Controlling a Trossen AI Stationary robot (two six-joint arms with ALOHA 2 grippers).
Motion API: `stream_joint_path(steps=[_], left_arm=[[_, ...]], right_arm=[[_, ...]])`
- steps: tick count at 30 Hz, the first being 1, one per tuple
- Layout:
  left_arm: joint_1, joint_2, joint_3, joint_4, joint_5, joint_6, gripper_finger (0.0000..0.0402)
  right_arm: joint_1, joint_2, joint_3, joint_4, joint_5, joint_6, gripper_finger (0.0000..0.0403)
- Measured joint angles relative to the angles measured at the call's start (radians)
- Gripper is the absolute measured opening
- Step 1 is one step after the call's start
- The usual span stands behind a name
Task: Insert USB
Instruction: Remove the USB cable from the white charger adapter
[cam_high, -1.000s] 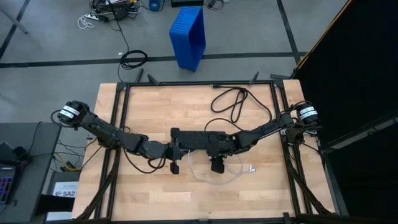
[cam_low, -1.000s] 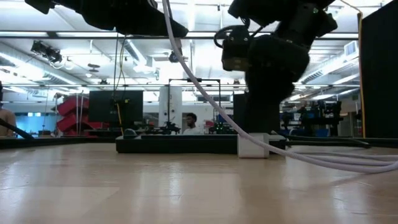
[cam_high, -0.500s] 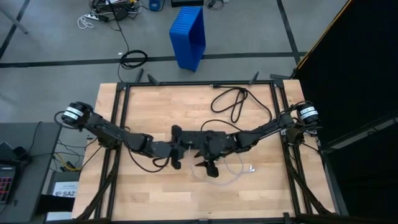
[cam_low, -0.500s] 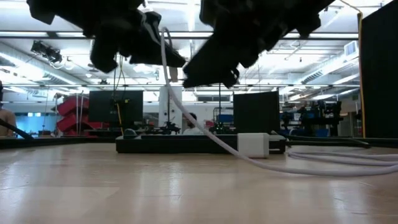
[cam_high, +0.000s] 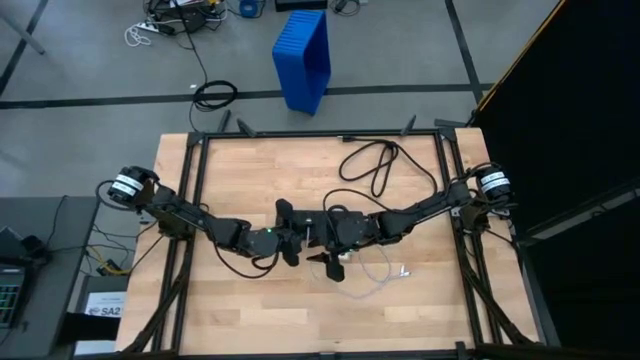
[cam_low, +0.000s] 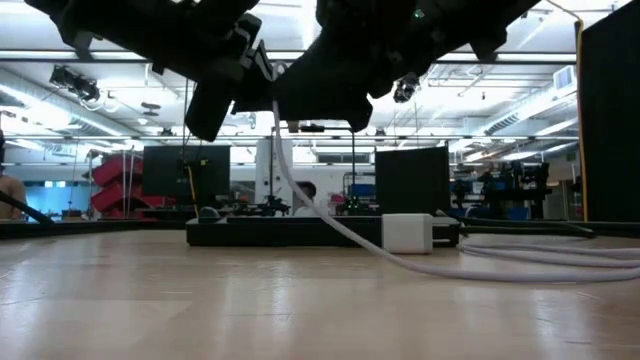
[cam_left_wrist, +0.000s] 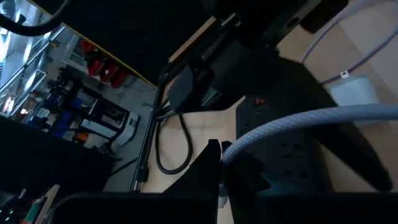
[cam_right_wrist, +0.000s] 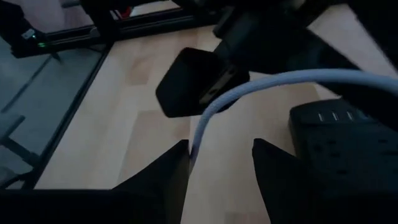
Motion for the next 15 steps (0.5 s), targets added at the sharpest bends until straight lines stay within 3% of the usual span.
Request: stream_joint_path(steps=[6, 13, 15], left_arm=[[0.000, 0.000, 0.000, 0.000, -0.003, 0.000, 0.0000], [0.000, 0.000, 0.000, 0.000, -0.003, -0.001, 0.0000], [0.000, 0.000, 0.000, -0.001, -0.002, -0.003, 0.0000]], right_arm=[[-0.001, 0.000, 0.000, 0.022, 0.021, -0.008, 0.0123], [0.000, 0.001, 0.000, 0.012, 0.028, -0.066, 0.0014], [0.000, 0.001, 0.000, 0.012, 0.027, -0.076, 0.0008]])
